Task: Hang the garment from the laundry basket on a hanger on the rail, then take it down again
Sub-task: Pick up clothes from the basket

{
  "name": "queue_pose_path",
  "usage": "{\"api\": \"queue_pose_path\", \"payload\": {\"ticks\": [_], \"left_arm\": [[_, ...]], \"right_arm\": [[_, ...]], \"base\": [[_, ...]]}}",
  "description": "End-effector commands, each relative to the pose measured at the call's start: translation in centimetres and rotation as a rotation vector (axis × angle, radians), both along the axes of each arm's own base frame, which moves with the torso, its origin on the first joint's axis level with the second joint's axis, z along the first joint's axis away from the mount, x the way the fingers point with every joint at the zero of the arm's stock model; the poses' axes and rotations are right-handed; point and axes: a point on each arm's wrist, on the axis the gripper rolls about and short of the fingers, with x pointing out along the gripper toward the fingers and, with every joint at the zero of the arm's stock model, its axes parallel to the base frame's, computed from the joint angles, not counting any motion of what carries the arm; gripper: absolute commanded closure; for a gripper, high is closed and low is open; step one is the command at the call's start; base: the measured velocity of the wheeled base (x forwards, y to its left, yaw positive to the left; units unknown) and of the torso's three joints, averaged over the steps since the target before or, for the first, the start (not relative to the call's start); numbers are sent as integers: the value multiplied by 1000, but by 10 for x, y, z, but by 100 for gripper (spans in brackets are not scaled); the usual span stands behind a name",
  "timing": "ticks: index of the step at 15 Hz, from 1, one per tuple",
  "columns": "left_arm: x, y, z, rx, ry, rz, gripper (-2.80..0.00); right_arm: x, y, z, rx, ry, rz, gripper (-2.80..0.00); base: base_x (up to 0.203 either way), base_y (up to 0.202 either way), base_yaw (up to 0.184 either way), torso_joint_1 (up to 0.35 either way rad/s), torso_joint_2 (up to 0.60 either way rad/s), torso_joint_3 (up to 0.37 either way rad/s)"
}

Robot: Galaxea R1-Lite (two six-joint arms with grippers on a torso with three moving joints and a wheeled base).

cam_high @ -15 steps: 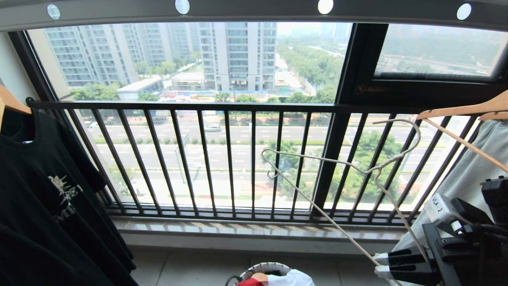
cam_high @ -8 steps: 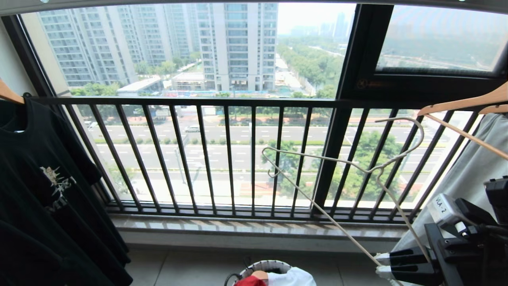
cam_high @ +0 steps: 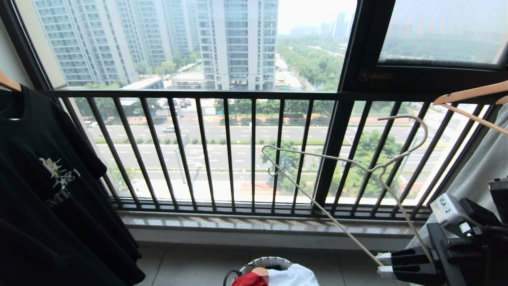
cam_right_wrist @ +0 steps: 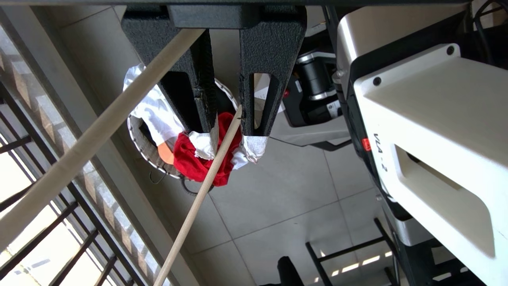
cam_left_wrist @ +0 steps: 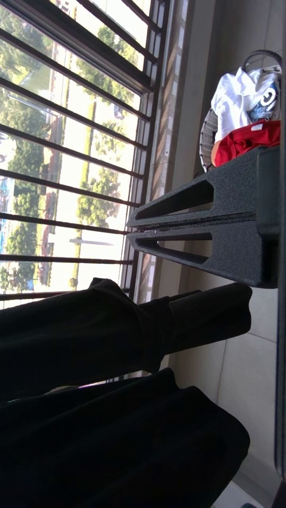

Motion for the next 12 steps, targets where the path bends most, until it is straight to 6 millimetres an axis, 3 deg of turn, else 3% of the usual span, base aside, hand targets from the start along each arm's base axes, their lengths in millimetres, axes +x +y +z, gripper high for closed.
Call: {"api": "queue_pose_path", "payload": {"ticks": [1, 12], "left_arm": [[0, 0, 0, -1, -1, 1, 0], [0, 0, 0, -1, 0, 1, 0]], "right_arm": [[-2, 0, 2, 4, -14, 5, 0], [-3, 0, 3, 10, -18, 10, 0]], "base": [[0, 0, 0, -139, 300, 153], [0, 0, 0, -157, 353, 192]]}}
